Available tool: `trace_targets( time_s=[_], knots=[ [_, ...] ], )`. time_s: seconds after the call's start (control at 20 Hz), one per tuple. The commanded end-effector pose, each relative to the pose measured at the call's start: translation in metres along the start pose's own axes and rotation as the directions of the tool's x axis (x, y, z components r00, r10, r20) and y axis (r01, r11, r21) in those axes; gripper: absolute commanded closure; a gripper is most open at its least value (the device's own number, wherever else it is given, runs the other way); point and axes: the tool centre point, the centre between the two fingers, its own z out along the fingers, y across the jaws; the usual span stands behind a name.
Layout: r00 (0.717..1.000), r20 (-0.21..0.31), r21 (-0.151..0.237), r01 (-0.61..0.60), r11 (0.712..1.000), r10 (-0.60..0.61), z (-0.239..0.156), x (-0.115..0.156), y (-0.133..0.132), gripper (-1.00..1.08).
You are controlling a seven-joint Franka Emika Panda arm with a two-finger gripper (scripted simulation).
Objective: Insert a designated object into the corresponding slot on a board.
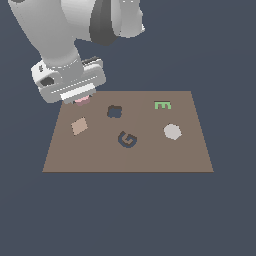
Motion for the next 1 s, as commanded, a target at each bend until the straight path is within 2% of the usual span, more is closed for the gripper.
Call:
trace_targets(
  time_s=[0.0, 0.25, 0.45, 0.7, 0.95],
  knots=[
    [0.998, 0.0, 0.0, -0.055, 0.998, 0.055, 0.0, -0.001, -0.004, 1.08],
    [0.981, -0.001, 0.0, -0.192, 0.981, 0.192, -0.001, -0.002, -0.014, 1.08],
    [0.947, -0.001, -0.001, -0.321, 0.947, 0.321, -0.001, -0.002, -0.024, 1.08],
    [0.871, -0.001, -0.001, -0.491, 0.871, 0.491, -0.002, 0.001, -0.038, 1.08],
    [0.766, -0.001, 0.0, -0.642, 0.766, 0.642, -0.003, 0.006, -0.051, 1.08]
  ],
)
